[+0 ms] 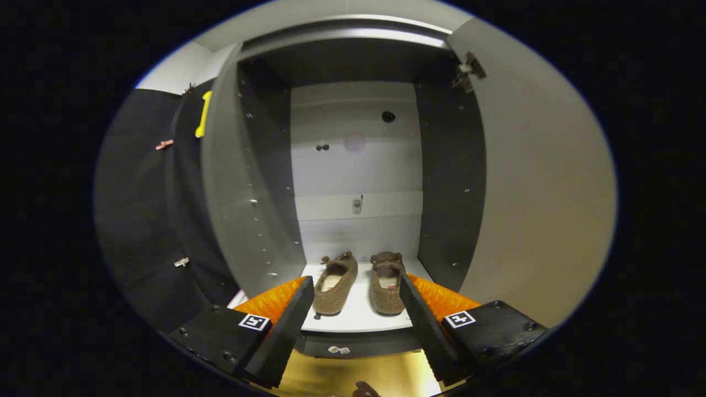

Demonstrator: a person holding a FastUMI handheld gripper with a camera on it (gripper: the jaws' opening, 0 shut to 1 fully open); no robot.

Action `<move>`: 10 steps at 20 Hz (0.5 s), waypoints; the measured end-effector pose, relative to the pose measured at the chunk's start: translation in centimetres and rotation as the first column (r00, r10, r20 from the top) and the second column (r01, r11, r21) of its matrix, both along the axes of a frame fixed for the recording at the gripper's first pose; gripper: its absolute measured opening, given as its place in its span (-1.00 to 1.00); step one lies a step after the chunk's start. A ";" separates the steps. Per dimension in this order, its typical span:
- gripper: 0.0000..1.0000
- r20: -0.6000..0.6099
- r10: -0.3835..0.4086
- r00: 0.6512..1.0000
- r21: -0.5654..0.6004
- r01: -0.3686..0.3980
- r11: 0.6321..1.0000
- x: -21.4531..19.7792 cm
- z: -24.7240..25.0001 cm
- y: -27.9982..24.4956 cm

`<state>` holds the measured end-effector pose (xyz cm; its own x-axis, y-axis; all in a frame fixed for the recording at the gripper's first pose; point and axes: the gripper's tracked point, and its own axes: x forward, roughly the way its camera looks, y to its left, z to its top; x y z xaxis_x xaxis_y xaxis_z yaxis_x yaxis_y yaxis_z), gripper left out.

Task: Open the shoe cabinet door, grab the shoes and put them into the shoe cabinet, then close the shoe cabinet door.

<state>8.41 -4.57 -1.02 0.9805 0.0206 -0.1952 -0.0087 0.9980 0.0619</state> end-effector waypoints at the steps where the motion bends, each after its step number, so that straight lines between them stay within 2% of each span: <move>1: 0.97 0.023 0.011 1.000 0.001 -0.011 1.000 -1.8 0.8 0.2; 5: 0.97 0.063 0.065 0.996 0.027 -0.067 0.997 -9.9 2.8 0.2; 10: 0.97 0.068 0.108 0.992 0.040 -0.111 0.993 -20.4 3.6 -3.5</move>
<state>-11.95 -8.11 2.62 0.9825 0.1359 -0.1273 -0.1236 0.9872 0.1005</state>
